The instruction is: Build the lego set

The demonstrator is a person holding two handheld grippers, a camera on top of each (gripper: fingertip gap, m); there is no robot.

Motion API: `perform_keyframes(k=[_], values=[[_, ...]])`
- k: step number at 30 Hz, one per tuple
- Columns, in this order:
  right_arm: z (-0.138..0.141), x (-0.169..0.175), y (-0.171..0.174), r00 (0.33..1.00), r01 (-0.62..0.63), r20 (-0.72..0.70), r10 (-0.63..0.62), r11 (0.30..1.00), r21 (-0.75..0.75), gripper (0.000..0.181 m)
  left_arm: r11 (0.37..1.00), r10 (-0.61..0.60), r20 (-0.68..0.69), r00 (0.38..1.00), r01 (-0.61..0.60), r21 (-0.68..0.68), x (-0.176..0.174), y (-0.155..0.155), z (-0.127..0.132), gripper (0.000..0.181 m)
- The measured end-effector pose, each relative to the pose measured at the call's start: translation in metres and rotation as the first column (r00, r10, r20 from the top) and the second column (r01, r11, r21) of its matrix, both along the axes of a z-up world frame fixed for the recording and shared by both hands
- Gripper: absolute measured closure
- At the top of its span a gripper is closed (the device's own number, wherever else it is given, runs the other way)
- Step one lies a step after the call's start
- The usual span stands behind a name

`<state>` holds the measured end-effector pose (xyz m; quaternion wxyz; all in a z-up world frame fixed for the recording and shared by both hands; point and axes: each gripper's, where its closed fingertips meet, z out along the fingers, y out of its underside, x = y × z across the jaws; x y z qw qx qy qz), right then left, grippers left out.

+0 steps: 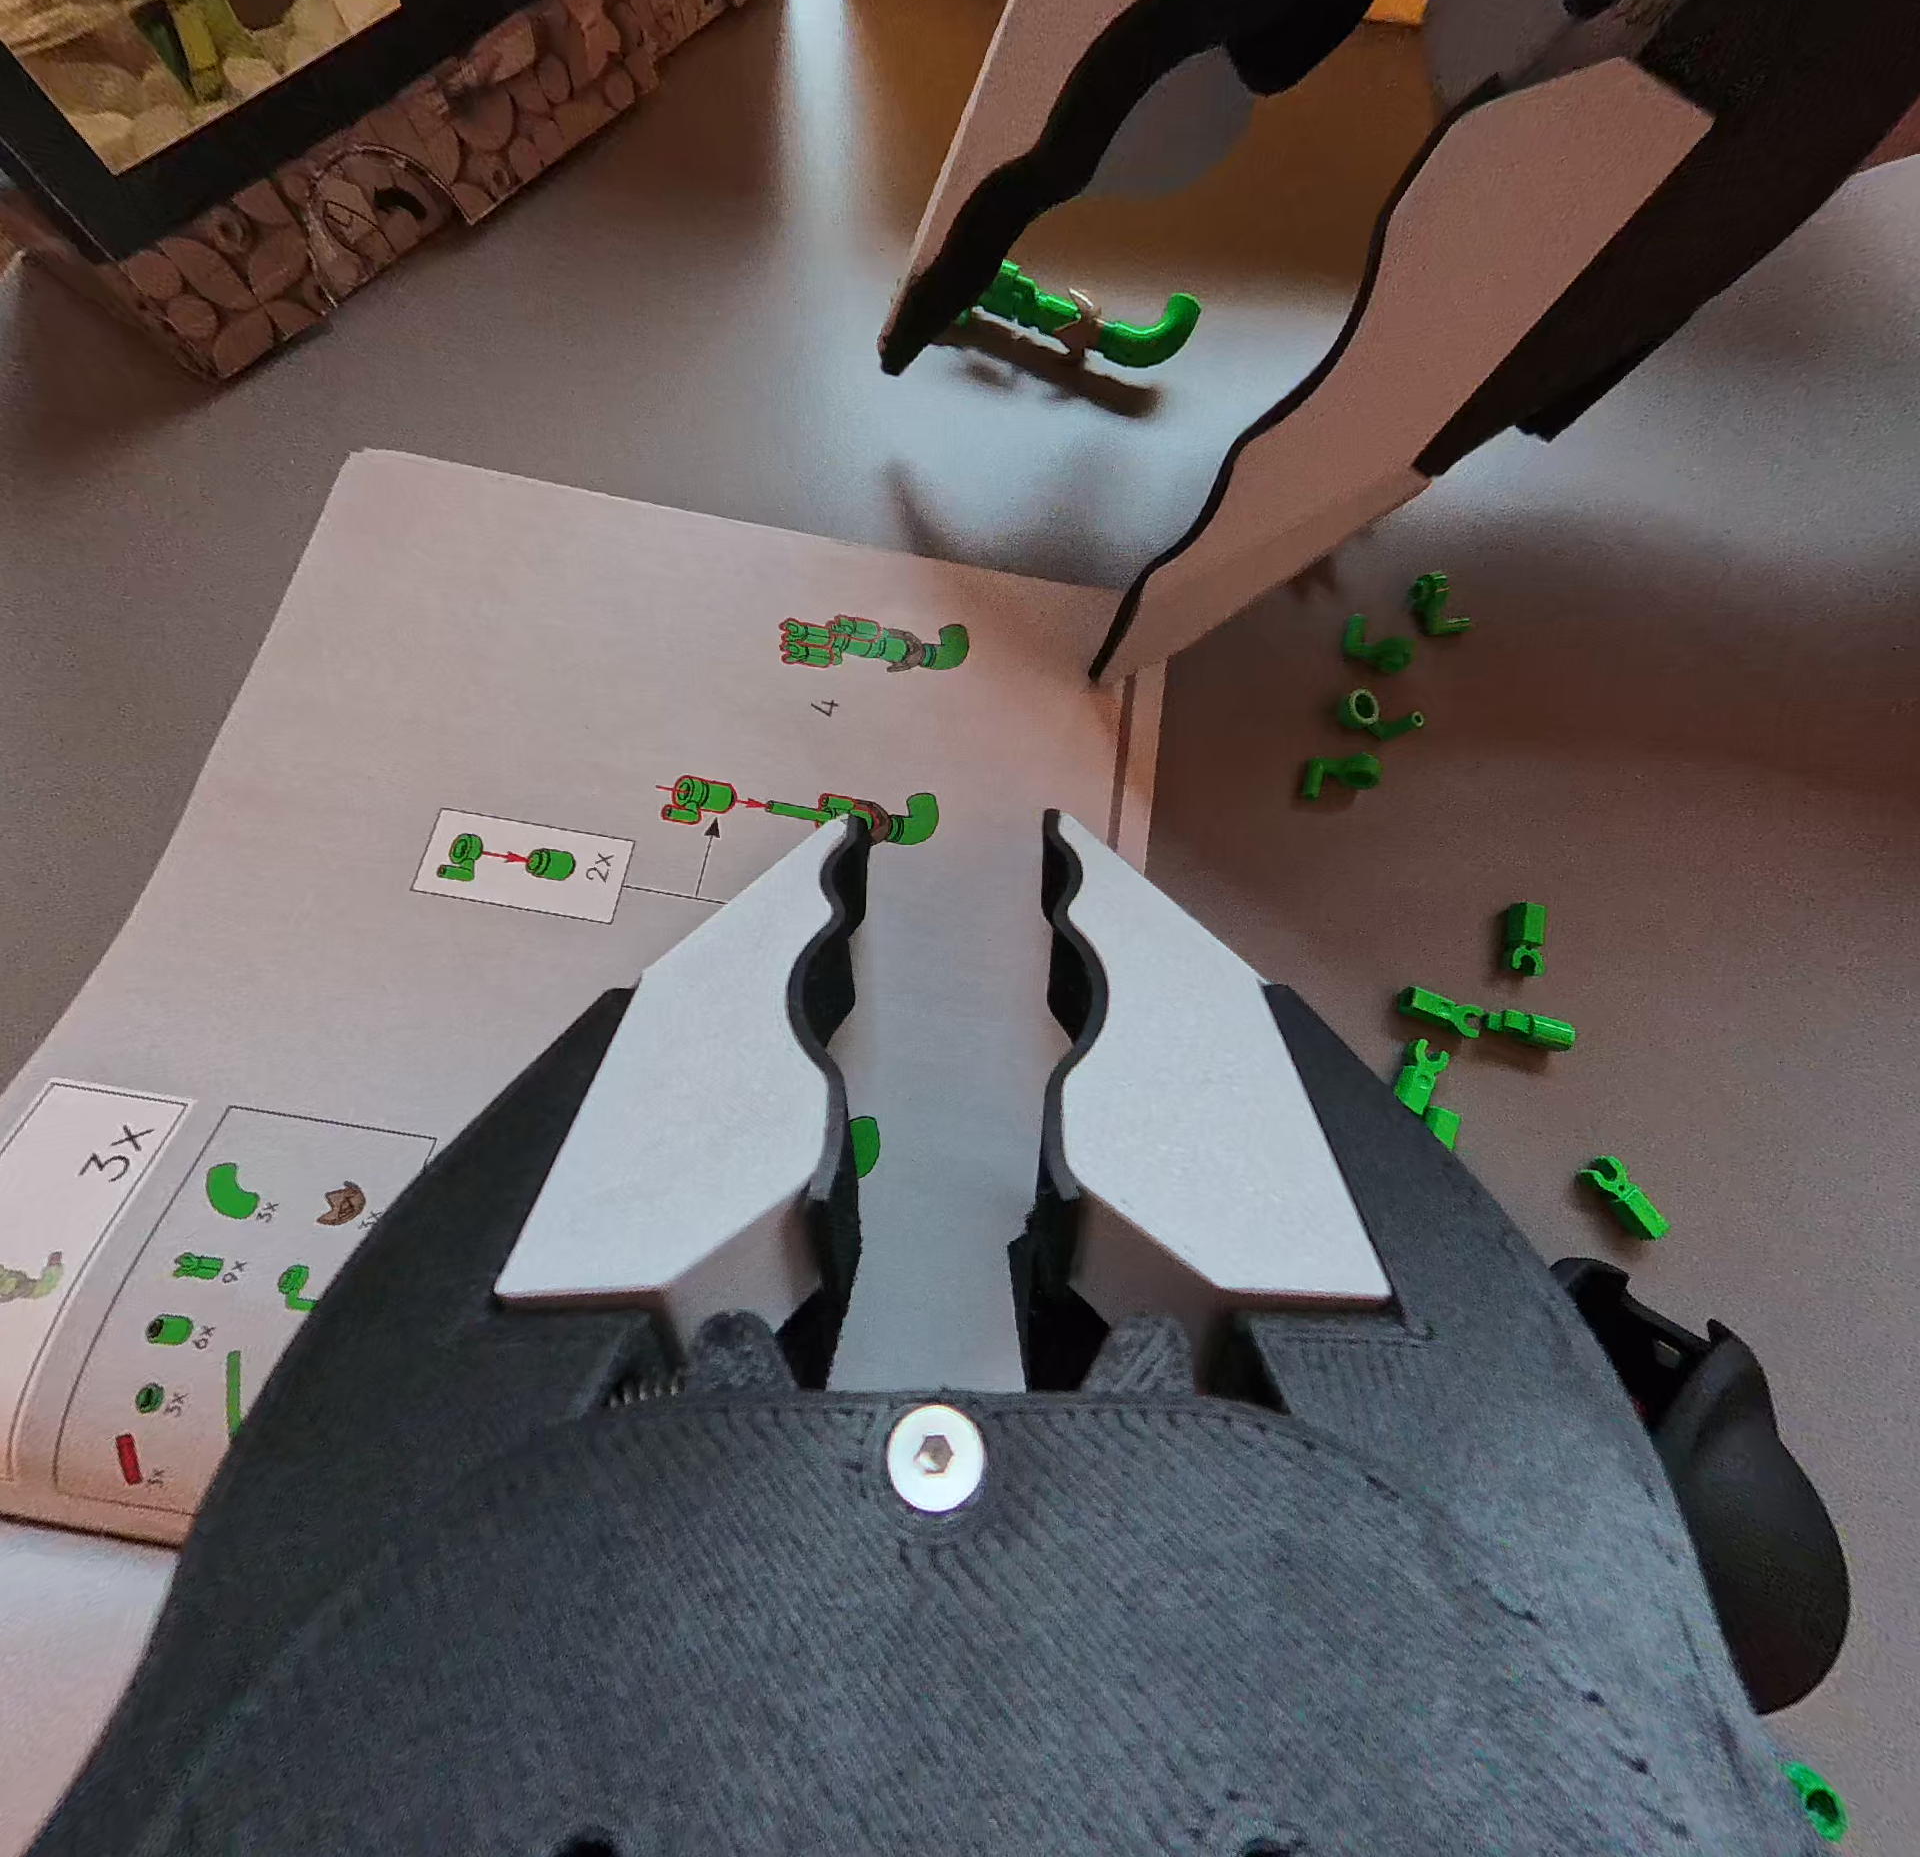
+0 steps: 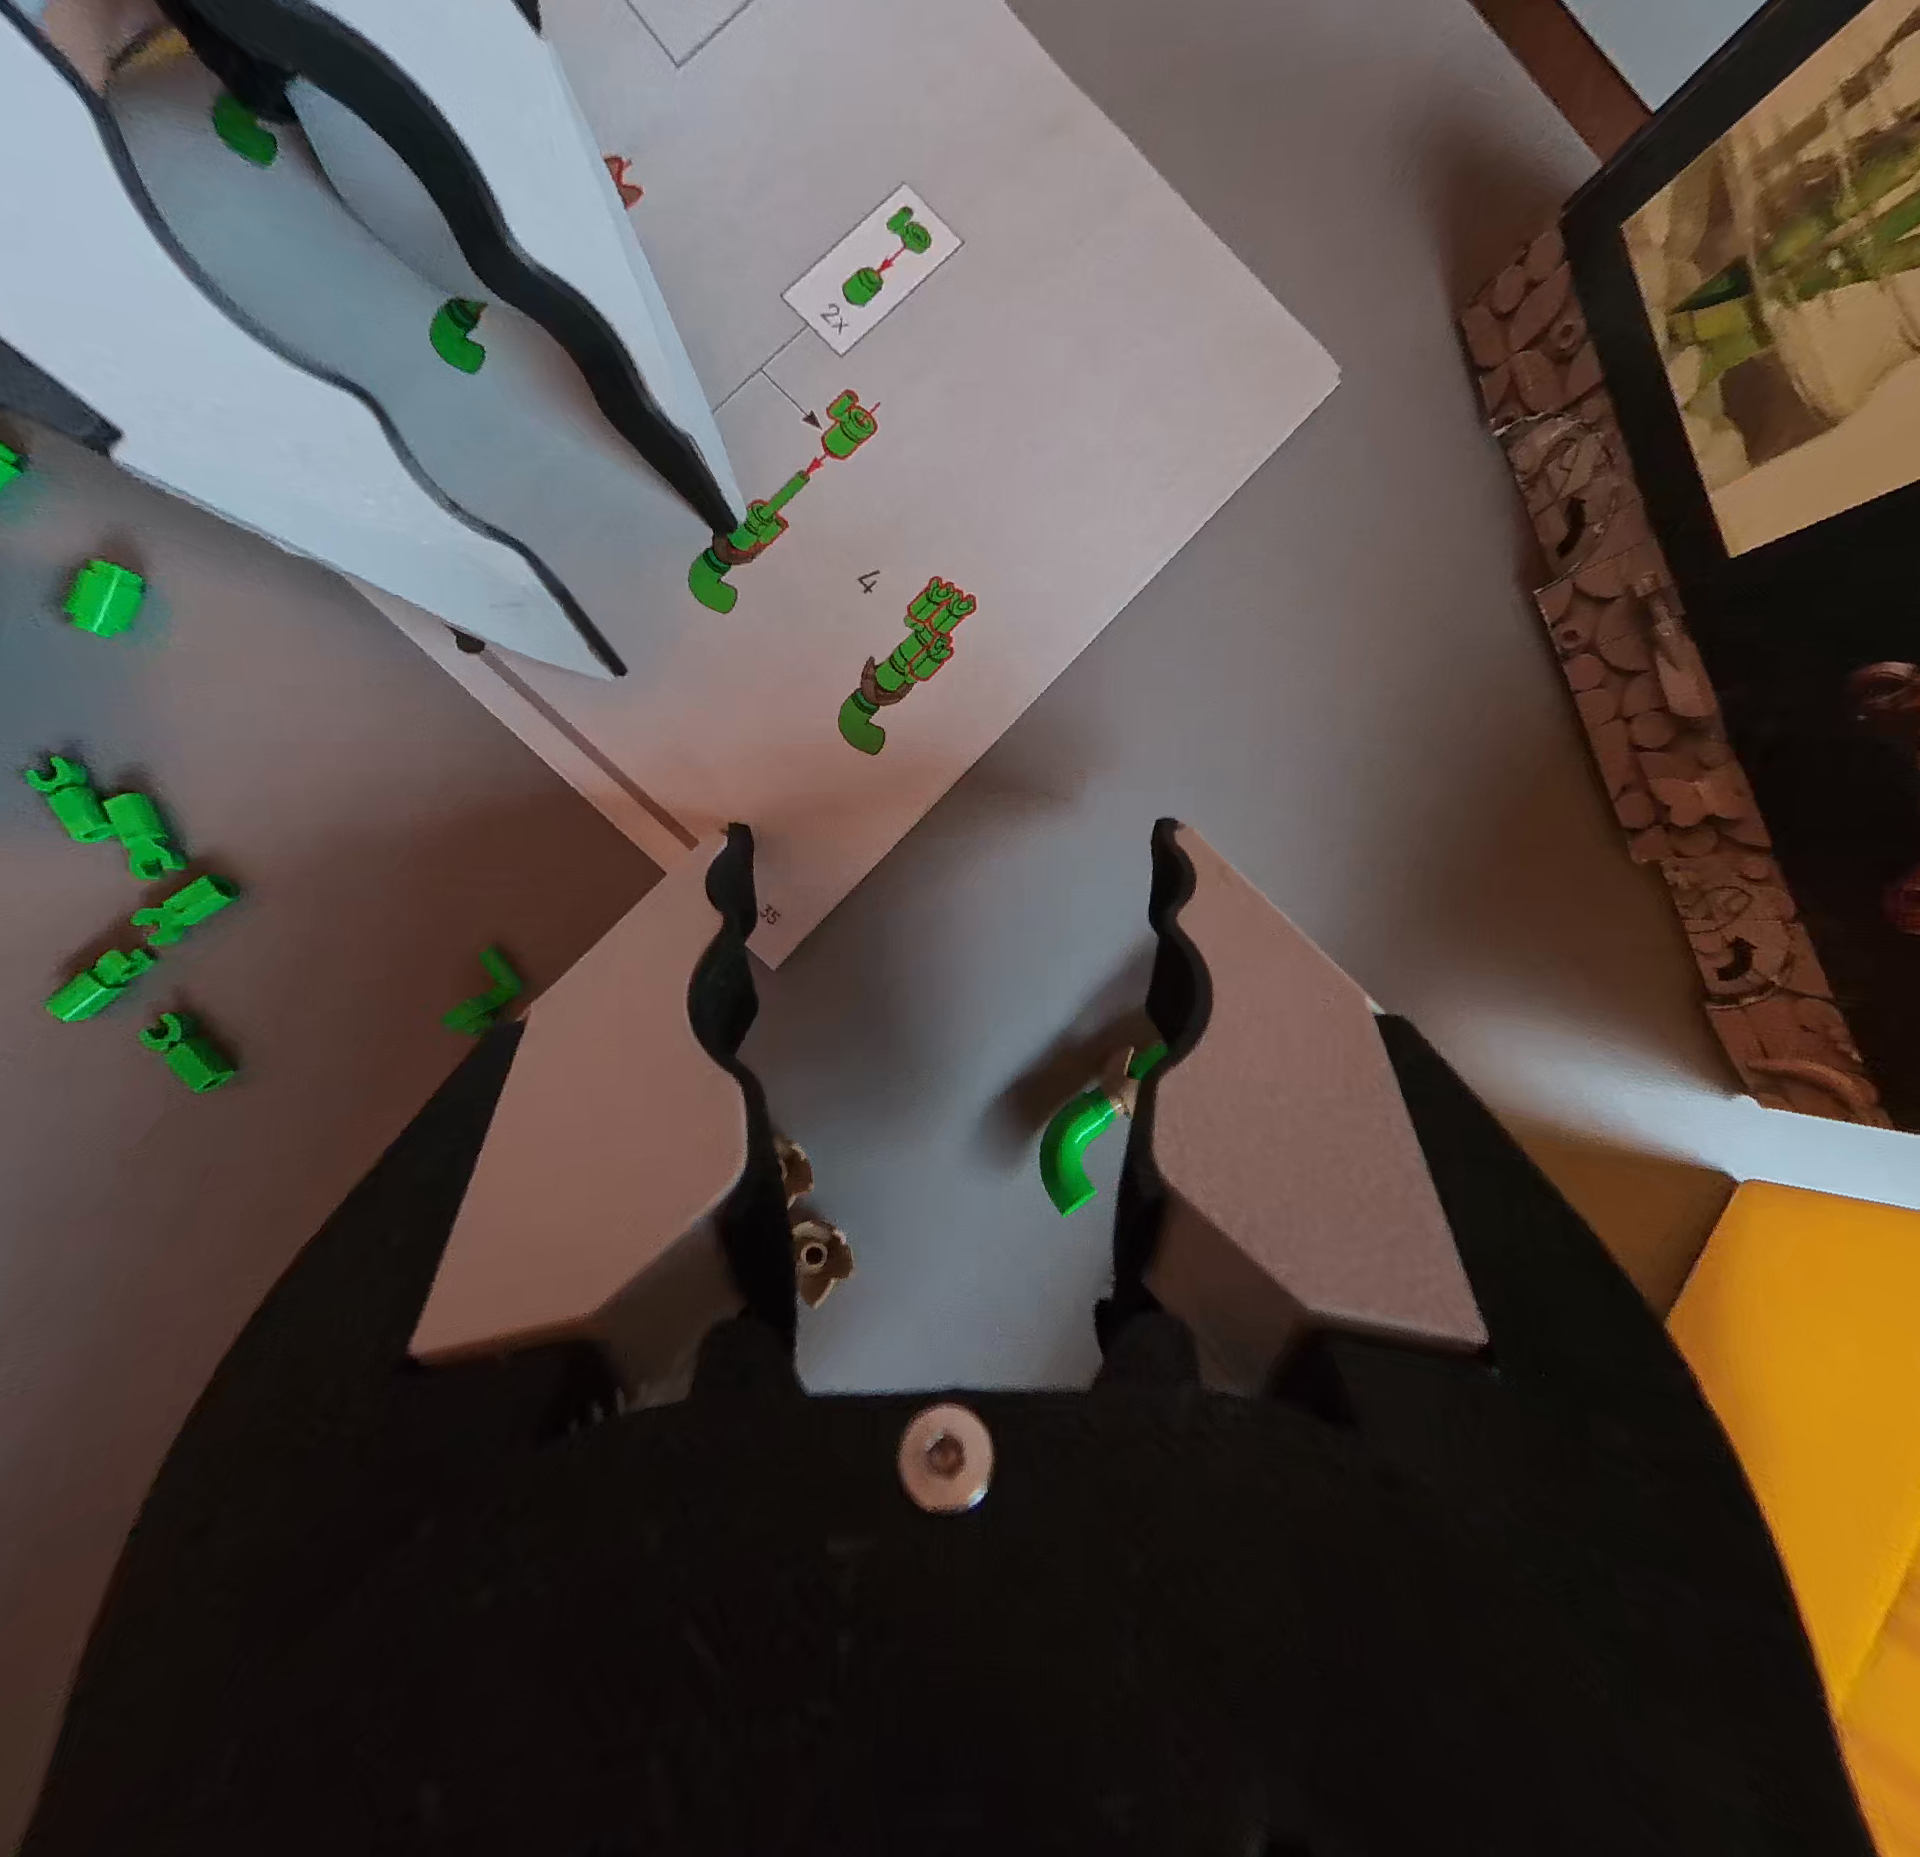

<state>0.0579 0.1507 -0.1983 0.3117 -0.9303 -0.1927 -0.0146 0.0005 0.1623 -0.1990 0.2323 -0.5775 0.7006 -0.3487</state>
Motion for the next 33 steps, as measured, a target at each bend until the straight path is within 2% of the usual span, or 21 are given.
perform_keyframes(k=[22, 27, 33], values=[[-0.003, -0.007, 0.005, 0.996, -0.023, -0.088, 0.022, 1.0, -0.009, 0.112, 0.998, -0.051, 0.006, 0.999, 0.051, -0.041, -0.003, -0.01, 0.002, 0.128], [-0.003, -0.007, 0.006, 0.995, -0.024, -0.094, 0.024, 1.0, 0.0, 0.113, 0.997, -0.069, -0.001, 0.998, 0.069, 0.019, -0.004, -0.012, 0.0, 0.124], [-0.003, -0.007, 0.006, 0.995, -0.023, -0.097, 0.024, 1.0, 0.005, 0.113, 0.992, -0.069, -0.018, 0.997, 0.071, 0.102, -0.004, -0.01, -0.003, 0.129]])
